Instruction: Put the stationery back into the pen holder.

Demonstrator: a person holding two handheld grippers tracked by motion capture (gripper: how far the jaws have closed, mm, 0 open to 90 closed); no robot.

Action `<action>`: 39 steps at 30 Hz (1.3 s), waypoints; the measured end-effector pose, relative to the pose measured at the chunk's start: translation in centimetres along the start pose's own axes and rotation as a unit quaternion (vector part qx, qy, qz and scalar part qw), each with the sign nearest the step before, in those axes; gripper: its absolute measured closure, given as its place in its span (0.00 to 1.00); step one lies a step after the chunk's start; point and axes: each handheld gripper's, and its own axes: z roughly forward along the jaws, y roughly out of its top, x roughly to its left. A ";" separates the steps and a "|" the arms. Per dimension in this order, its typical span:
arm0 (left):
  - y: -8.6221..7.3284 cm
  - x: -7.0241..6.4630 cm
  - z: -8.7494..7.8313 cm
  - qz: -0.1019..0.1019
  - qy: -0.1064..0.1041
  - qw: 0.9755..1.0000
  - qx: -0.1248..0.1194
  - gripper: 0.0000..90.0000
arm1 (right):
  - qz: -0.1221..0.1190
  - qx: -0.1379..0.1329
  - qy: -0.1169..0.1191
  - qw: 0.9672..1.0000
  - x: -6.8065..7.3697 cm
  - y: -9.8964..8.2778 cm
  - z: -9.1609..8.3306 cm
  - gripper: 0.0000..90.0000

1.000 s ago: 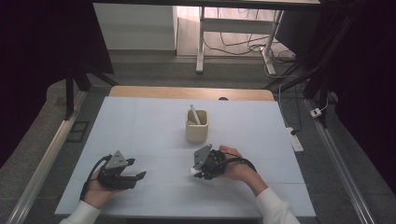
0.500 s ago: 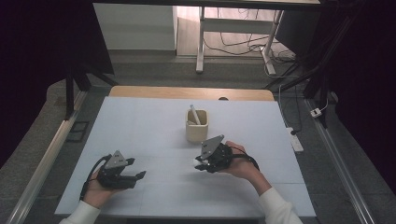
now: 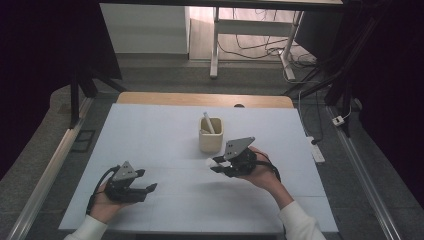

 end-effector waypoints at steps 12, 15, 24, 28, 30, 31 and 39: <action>0.0 0.0 0.1 0.001 0.000 1.000 0.002 0.34 | 0.053 -0.057 -0.072 0.994 -1.1 -0.3 -1.7 0.74; 0.0 0.0 0.1 0.001 0.000 1.000 0.002 0.34 | 0.060 -0.066 -0.084 0.992 -1.2 -0.3 -1.9 0.74; 0.0 -0.1 0.2 0.002 0.000 1.000 0.003 0.34 | 0.084 -0.089 -0.112 0.986 -1.6 -0.3 -2.6 0.74; 0.0 -0.1 0.2 0.002 0.001 1.000 0.005 0.34 | 0.094 -0.096 -0.122 0.983 -1.8 -0.2 -2.7 0.74; 0.0 -0.1 0.2 0.001 0.001 1.000 0.005 0.34 | 0.098 -0.096 -0.126 0.982 -1.8 -0.1 -2.7 0.74; 0.0 -0.1 0.2 0.001 0.001 1.000 0.005 0.34 | 0.098 -0.096 -0.128 0.982 -1.9 -0.1 -2.8 0.74; 0.1 0.0 0.0 -0.003 0.002 1.000 -0.002 0.34 | 0.113 -0.114 -0.138 0.977 -2.5 0.2 -3.1 0.74</action>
